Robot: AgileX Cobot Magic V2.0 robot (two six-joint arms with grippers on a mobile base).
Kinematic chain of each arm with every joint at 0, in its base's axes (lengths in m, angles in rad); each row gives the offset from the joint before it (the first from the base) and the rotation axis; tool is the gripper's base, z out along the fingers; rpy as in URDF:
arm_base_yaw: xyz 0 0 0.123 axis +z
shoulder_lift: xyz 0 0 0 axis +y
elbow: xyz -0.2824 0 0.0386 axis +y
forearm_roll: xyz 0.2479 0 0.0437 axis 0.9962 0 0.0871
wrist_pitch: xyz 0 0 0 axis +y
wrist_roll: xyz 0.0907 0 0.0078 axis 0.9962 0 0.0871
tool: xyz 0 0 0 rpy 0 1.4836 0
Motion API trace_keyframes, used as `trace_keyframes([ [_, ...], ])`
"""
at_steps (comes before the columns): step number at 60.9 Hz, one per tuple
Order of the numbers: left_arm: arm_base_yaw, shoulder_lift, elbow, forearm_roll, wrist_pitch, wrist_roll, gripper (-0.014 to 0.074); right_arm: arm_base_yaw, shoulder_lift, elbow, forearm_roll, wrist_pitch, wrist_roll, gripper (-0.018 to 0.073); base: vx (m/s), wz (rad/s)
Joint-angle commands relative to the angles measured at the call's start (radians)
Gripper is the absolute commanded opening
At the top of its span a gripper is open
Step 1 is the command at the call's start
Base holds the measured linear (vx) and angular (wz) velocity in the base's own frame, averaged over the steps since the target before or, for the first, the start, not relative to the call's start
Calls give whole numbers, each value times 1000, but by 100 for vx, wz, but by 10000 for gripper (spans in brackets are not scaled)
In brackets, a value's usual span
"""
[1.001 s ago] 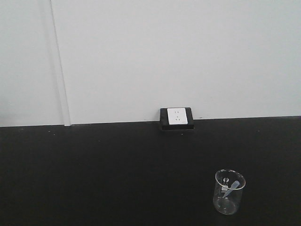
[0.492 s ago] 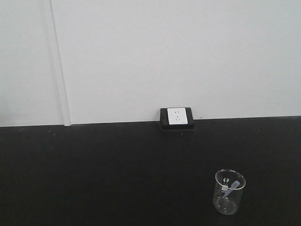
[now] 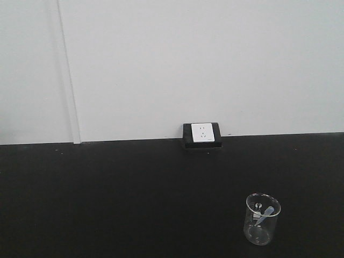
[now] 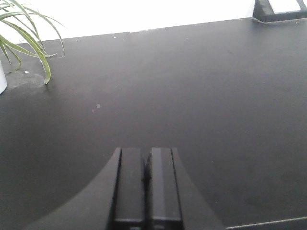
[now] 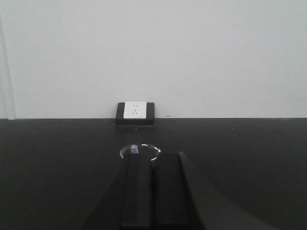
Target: Grab transparent chemical and place on left bench
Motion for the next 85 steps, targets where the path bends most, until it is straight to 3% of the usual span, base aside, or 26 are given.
trace_keyframes([
  [1, -2, -19, 16, -1, -78, -8, -3, -5, 130, -140, -58, -94, -41, 1, 0, 0],
  [14, -2, -19, 16, -1, -78, -8, -3, -5, 388, -265, -57, -93, -41, 11, 0, 0],
  [26, -2, -19, 16, -1, -78, -8, -3, -5, 611, -274, -57, -212, -41, 76, 0, 0],
  [33, -2, -19, 16, -1, -78, -8, -3, -5, 728, -274, -57, -313, -41, 183, 0, 0],
  [50, -2, -19, 16, -1, -78, -8, -3, -5, 1039, -274, -51, -638, -51, 560, 0, 0],
  [54, -2, -19, 16, -1, -78, -8, -3, -5, 1117, -274, -45, -741, -53, 592, 0, 0],
  [66, -2, -19, 16, -1, -78, -8, -3, -5, 1332, -320, -45, -954, -52, 565, 0, 0],
  [85, -2, -19, 16, -1, -78, -8, -3, -5, 1557, -495, -47, -955, -43, 549, 0, 0],
])
